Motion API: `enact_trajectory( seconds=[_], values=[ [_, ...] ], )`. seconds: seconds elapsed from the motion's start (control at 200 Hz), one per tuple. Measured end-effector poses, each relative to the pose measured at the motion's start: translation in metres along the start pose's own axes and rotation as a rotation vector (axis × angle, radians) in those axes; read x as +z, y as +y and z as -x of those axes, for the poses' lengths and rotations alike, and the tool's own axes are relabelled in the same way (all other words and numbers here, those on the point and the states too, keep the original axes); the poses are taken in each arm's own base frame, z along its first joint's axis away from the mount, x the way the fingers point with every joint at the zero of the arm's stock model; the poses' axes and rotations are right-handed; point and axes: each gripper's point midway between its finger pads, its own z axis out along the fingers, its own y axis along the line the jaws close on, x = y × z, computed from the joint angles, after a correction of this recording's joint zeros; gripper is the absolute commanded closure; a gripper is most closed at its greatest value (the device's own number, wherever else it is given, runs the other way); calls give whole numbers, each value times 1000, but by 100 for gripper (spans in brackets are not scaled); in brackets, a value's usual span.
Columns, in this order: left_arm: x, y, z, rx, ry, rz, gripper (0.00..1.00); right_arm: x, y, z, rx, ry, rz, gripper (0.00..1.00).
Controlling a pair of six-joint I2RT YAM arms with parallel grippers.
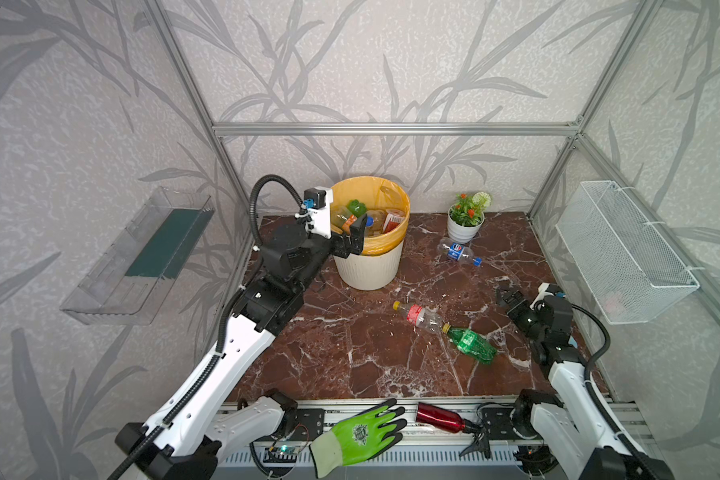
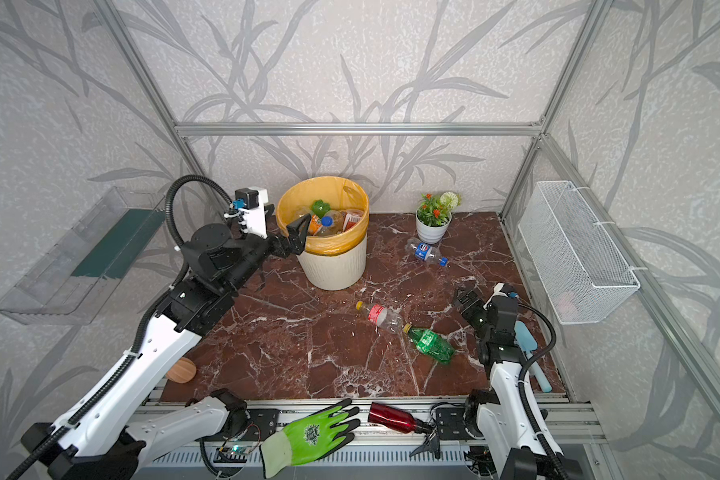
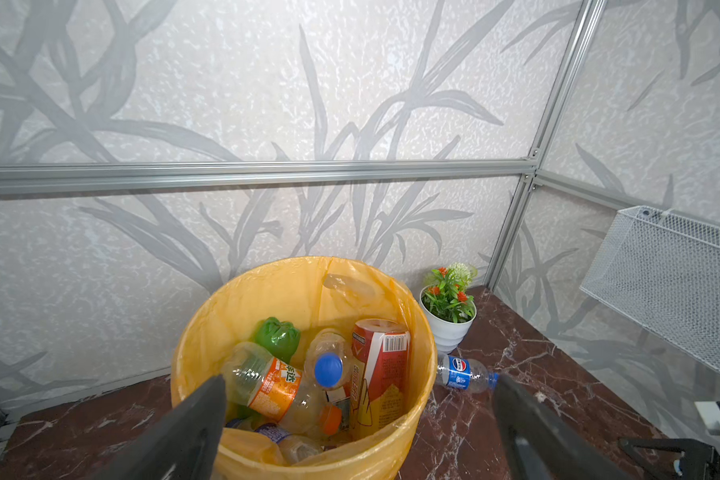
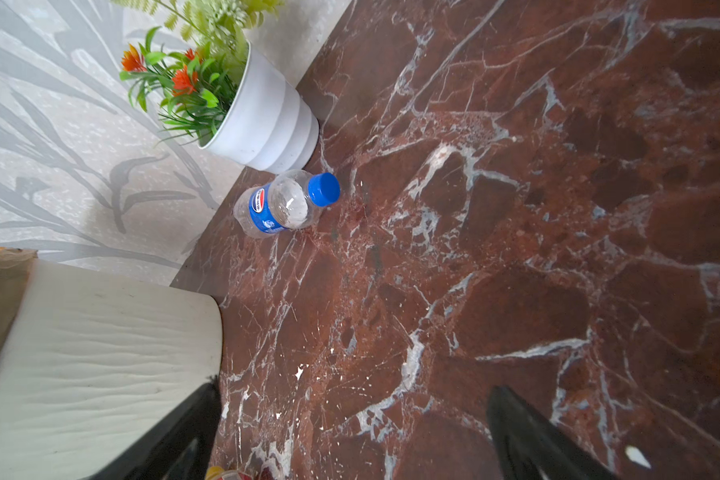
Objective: Throw the plastic bottles in the bin
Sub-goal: 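Carry the blue-cap bottle with the left gripper over the bin and release, then draw the left gripper back while the right gripper grasps the Pepsi bottle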
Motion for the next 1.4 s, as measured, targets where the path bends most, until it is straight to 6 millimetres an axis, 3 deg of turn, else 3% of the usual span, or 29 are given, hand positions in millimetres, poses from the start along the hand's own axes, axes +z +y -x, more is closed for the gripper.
enact_trajectory(
  seconds=[0.155,0.28,0.51,0.645,0.805,0.99,1.155,1.399],
  values=[
    [-15,-1,-61,-39,104,6,1,11,2,0,-17,43,-17,2],
    [-32,5,-99,-77,162,37,1,29,17,6,-109,95,-19,4],
    [-57,29,-129,-161,186,151,1,77,65,36,-389,174,2,8],
    [-63,40,-147,-190,222,213,1,108,90,43,-579,237,-1,9],
    [-68,54,-158,-224,241,298,1,144,118,23,-843,335,-2,9],
    [-74,64,-163,-231,255,358,1,176,110,-8,-1029,441,-39,4],
    [-77,68,-167,-232,267,386,1,192,99,-15,-1134,474,-74,1],
    [-79,70,-171,-233,279,401,1,222,119,-17,-1273,449,-78,1]
  ],
)
